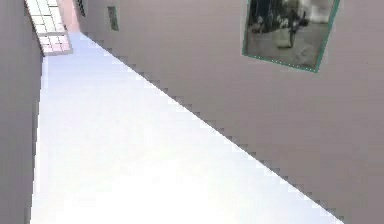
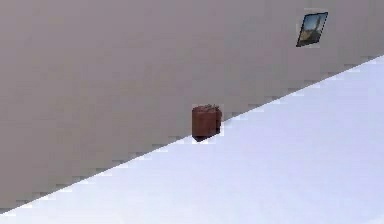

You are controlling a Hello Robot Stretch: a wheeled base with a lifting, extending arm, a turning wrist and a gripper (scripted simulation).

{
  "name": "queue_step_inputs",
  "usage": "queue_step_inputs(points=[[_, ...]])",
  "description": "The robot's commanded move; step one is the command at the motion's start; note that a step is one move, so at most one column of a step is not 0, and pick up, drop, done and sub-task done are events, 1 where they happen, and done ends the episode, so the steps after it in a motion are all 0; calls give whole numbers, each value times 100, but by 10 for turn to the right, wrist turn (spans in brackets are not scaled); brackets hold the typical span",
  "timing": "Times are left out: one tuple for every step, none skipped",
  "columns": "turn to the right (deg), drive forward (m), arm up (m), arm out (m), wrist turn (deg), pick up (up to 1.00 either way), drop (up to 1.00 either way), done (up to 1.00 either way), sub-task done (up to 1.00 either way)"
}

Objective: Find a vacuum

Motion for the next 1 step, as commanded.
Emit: queue_step_inputs(points=[[-270, 0, 0, 0, 0, 0, 0, 0, 0]])
